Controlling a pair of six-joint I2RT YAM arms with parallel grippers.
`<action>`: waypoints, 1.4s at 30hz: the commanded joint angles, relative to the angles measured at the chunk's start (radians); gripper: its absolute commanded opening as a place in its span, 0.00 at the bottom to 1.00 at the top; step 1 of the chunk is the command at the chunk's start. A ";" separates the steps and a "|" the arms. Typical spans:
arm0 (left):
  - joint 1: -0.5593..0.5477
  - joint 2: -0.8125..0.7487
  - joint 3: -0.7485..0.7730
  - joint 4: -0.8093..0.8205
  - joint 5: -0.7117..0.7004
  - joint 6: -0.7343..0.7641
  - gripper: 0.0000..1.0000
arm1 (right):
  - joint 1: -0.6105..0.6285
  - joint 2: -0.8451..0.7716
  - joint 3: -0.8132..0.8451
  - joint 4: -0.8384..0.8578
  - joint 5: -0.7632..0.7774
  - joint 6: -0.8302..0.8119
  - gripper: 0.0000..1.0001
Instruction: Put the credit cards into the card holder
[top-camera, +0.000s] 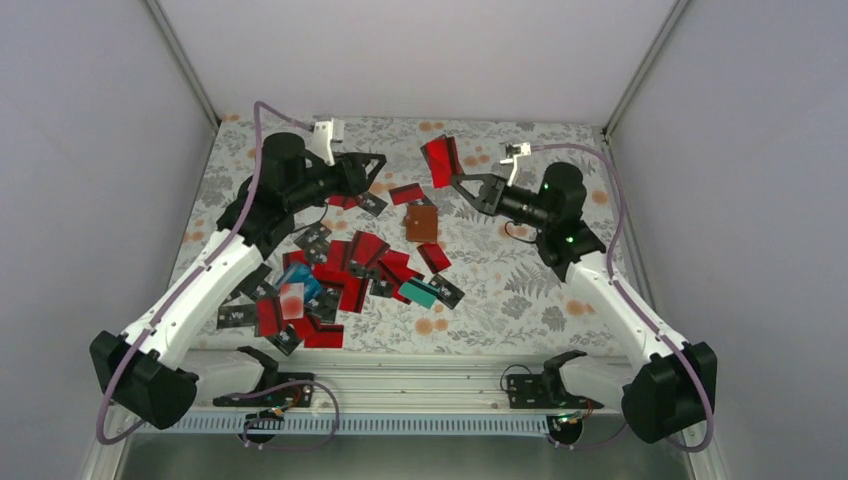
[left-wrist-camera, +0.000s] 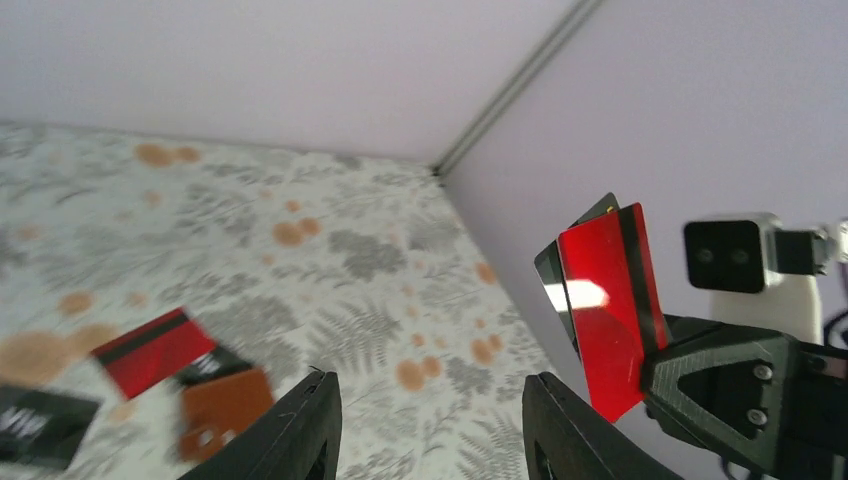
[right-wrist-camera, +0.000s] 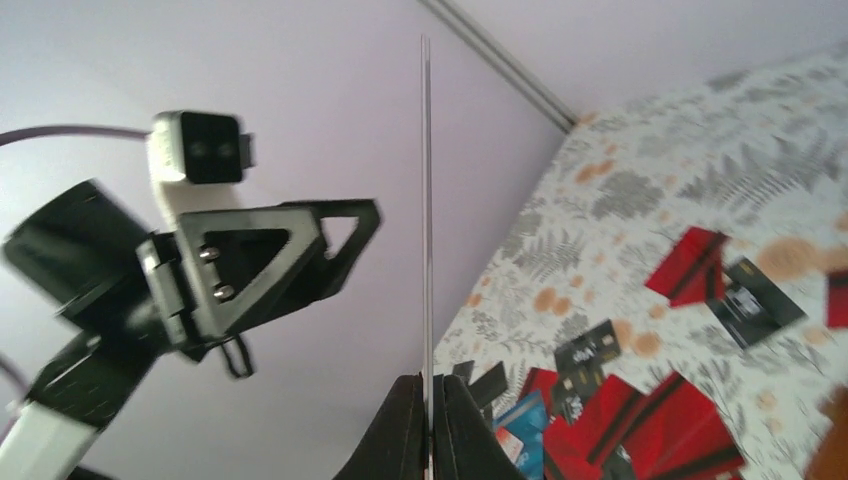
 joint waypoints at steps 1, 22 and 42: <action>0.044 0.049 0.030 0.214 0.291 0.020 0.47 | -0.023 0.031 0.087 0.086 -0.176 -0.070 0.04; 0.072 0.155 0.034 0.507 0.601 -0.013 0.39 | -0.036 0.117 0.201 0.129 -0.378 -0.064 0.04; 0.071 0.148 0.032 0.436 0.552 0.007 0.02 | -0.037 0.155 0.269 -0.087 -0.283 -0.174 0.04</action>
